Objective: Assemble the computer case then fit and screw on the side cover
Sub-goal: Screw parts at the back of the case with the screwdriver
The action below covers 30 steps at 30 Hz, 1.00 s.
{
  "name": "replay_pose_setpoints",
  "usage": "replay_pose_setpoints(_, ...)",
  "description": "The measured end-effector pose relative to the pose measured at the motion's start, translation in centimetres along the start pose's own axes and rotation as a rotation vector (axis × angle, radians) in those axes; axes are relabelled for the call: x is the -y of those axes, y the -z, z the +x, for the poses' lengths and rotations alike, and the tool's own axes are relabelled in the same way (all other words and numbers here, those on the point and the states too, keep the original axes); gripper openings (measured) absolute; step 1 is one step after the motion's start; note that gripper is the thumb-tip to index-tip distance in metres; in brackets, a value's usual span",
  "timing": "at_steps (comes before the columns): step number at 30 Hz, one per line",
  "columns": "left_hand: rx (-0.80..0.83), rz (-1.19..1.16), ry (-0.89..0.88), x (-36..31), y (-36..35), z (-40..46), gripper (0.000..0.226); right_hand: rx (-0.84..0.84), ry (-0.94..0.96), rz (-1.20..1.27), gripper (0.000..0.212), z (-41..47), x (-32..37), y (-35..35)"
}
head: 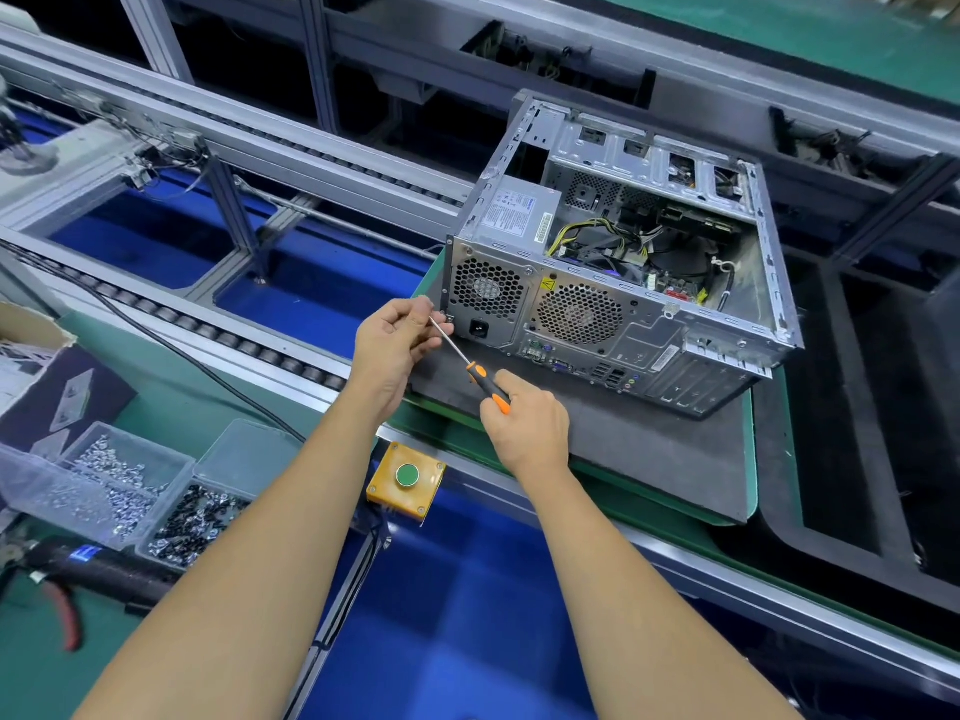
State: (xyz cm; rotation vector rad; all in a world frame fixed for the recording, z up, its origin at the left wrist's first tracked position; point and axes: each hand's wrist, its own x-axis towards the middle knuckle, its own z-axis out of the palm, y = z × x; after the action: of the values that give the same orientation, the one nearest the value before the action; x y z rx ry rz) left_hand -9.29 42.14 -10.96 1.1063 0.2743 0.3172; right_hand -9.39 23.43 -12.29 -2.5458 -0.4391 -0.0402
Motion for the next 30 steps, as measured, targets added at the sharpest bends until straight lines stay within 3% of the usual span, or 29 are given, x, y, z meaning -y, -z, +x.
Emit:
replay_pose_setpoints(8,-0.012,0.015,0.087,-0.2,-0.4,0.4,0.034,-0.001,-0.032,0.032,0.013,0.1,0.2,-0.2)
replay_pose_setpoints(13,-0.093,-0.115,0.274,-0.2,-3.2,-1.1,0.042,-0.038,-0.053,0.017,0.012,-1.2,1.6,-0.3)
replay_pose_setpoints(20,-0.08,0.145,0.246,-0.4,-4.8,-1.9,0.028,-0.113,-0.205,0.129,0.009,-5.5,4.1,-1.4)
replay_pose_setpoints(25,-0.036,0.151,0.262,0.7,-5.6,-2.7,0.028,-0.126,-0.287,0.177,0.01,-7.0,5.2,-2.6)
replay_pose_setpoints(28,-0.018,0.063,0.284,1.2,-5.9,-2.9,0.029,-0.072,-0.225,0.079,0.022,-7.0,5.8,-1.8)
replay_pose_setpoints(30,-0.036,-0.011,0.296,1.0,-5.8,-2.7,0.03,-0.209,-0.134,0.085,0.041,-6.6,5.4,-0.6)
